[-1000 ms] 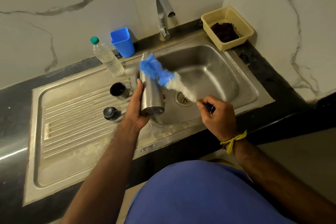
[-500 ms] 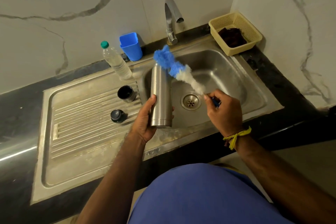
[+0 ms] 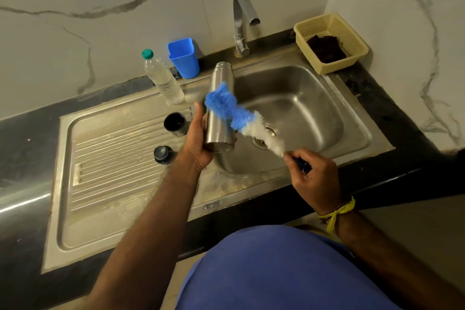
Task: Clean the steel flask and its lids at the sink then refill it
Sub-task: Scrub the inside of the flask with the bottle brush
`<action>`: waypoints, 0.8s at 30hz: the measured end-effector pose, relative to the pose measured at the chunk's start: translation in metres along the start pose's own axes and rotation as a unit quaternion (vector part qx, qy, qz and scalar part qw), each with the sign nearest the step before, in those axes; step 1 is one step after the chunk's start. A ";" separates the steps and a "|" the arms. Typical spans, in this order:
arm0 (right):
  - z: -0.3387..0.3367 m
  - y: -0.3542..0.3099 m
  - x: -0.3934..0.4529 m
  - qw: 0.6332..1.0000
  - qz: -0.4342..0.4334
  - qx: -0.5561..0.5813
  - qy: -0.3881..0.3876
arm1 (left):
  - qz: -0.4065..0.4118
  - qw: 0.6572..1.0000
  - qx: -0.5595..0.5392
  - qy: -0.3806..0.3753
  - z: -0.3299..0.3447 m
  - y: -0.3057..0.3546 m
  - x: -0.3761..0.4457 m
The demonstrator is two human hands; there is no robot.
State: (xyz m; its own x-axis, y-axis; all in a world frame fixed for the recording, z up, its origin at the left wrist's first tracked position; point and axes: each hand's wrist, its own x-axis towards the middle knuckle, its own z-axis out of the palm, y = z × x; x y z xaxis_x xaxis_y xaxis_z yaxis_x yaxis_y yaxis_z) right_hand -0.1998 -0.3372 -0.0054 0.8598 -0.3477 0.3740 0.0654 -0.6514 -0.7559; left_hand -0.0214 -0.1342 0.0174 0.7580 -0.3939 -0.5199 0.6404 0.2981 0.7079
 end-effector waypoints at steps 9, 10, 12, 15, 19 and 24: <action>-0.005 0.012 -0.018 1.000 -0.020 0.015 -0.012 | -0.015 1.000 0.005 0.009 0.005 0.028 0.014; -0.006 0.013 -0.017 1.000 -0.012 0.014 -0.006 | -0.010 1.000 0.000 0.008 0.003 0.027 0.016; -0.007 0.012 -0.012 1.000 0.013 0.016 0.017 | -0.003 1.000 -0.018 0.001 0.004 0.024 0.016; -0.004 0.006 0.000 1.000 0.012 0.012 0.011 | -0.005 0.999 -0.040 -0.012 0.011 0.016 0.012; -0.005 0.009 0.006 0.999 0.022 -0.002 0.026 | -0.004 1.000 -0.030 -0.009 0.006 0.000 0.009; 0.002 0.004 0.016 0.999 -0.012 -0.043 0.014 | -0.006 1.000 -0.016 -0.025 0.003 -0.019 0.004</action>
State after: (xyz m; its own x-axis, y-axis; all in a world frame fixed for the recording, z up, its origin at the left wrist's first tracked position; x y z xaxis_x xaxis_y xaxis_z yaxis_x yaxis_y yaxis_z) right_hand -0.1842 -0.3443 -0.0038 0.8435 -0.3495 0.4079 0.0412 -0.7150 -0.6979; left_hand -0.0310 -0.1435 0.0035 0.7431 -0.4409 -0.5034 0.6543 0.3206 0.6850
